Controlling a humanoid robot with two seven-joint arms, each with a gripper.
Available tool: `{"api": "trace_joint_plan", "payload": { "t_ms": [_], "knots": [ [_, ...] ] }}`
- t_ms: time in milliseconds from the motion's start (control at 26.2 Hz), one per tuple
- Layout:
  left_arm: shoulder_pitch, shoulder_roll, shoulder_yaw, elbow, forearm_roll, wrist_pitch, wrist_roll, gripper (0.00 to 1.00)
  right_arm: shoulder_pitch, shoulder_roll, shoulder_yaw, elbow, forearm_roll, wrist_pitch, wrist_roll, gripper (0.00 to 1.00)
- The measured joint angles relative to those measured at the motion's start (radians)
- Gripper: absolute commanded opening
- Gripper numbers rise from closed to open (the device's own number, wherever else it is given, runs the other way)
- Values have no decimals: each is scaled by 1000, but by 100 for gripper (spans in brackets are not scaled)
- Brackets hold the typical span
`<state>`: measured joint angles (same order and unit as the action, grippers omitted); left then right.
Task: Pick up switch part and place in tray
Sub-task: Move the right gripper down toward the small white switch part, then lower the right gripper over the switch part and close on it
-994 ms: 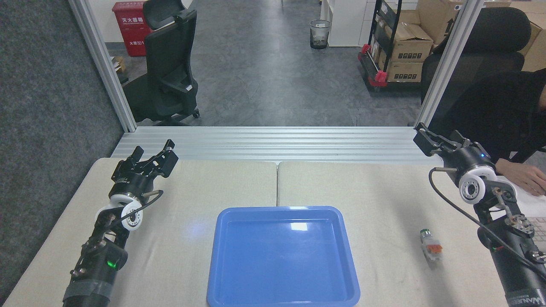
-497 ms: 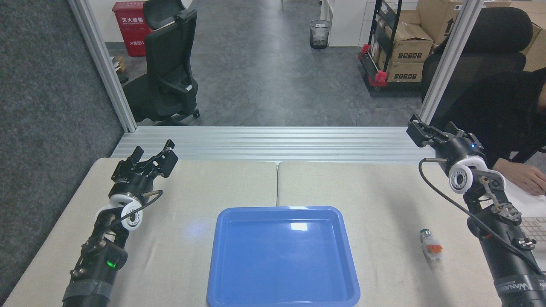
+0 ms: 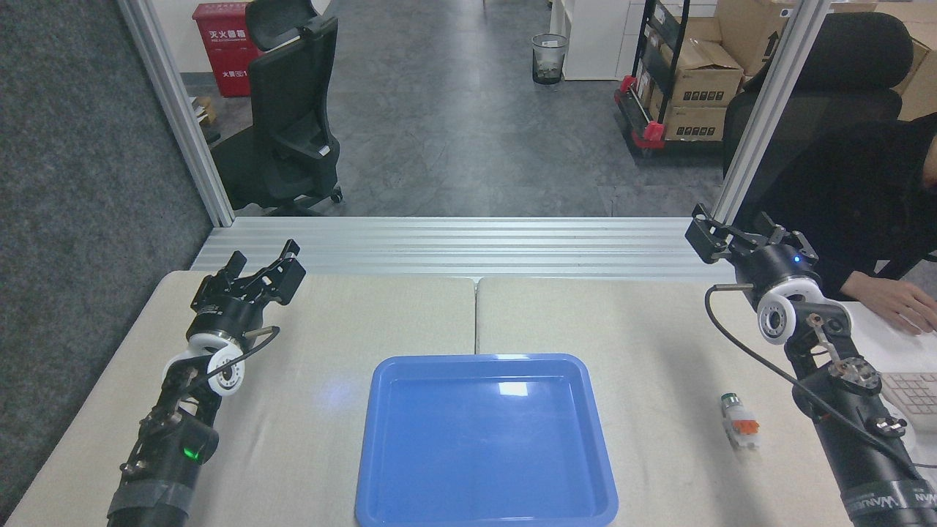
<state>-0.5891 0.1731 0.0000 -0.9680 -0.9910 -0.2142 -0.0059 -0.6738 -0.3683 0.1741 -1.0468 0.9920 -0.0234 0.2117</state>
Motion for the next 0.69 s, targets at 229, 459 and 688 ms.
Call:
{"api": "trace_joint_plan", "payload": {
  "t_ms": [229, 459, 688],
  "knots": [
    [0, 0, 0, 0, 0, 0, 0, 100, 34, -12, 15, -13, 7, -2, -9, 100],
    [0, 0, 0, 0, 0, 0, 0, 100, 64, -21, 24, -20, 10, -11, -15, 100],
    [0, 0, 0, 0, 0, 0, 0, 100, 79, -31, 26, -26, 10, -17, -18, 100]
  ]
}}
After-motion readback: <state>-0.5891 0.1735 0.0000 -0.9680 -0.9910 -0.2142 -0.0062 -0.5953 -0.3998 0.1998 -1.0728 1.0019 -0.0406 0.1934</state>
